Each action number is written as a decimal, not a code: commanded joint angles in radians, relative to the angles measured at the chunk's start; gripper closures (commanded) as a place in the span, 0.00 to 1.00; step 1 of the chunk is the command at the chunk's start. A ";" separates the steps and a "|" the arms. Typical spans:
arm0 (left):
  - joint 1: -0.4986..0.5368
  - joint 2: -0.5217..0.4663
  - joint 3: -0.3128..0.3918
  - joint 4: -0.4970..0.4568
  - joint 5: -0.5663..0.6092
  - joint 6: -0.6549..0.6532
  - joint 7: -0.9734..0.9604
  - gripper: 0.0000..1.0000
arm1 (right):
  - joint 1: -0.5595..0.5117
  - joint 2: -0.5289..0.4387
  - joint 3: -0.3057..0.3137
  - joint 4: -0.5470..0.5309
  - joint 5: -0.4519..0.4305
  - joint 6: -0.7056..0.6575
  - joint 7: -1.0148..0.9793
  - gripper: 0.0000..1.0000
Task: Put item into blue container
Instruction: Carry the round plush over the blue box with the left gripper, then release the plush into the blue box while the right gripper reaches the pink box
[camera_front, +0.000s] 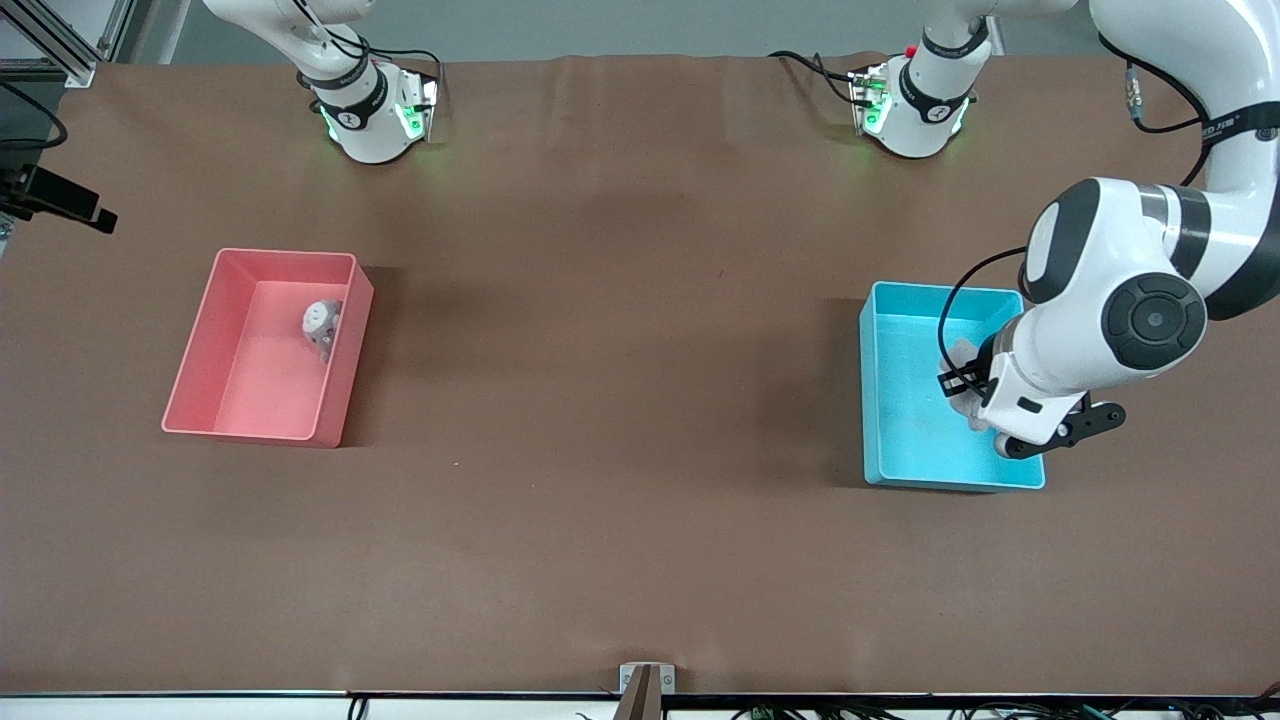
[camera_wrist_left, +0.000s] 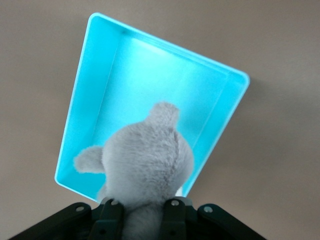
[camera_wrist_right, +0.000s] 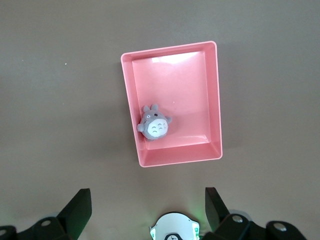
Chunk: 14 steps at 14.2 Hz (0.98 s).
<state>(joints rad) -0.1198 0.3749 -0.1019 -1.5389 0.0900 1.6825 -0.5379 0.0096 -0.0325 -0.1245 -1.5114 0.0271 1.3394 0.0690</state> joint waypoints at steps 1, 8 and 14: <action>0.012 -0.027 -0.009 -0.070 0.022 0.008 0.026 1.00 | -0.022 -0.020 0.057 -0.015 -0.042 -0.002 -0.002 0.00; 0.052 0.056 -0.009 -0.101 0.059 0.028 0.027 0.93 | -0.034 -0.021 0.051 0.016 -0.027 -0.049 0.000 0.00; 0.091 0.156 -0.009 -0.095 0.120 0.097 0.026 0.00 | -0.030 -0.023 0.058 0.056 -0.026 -0.046 -0.005 0.00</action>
<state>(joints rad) -0.0405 0.5228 -0.1020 -1.6428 0.1783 1.7682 -0.5236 -0.0044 -0.0400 -0.0867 -1.4572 0.0033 1.2955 0.0691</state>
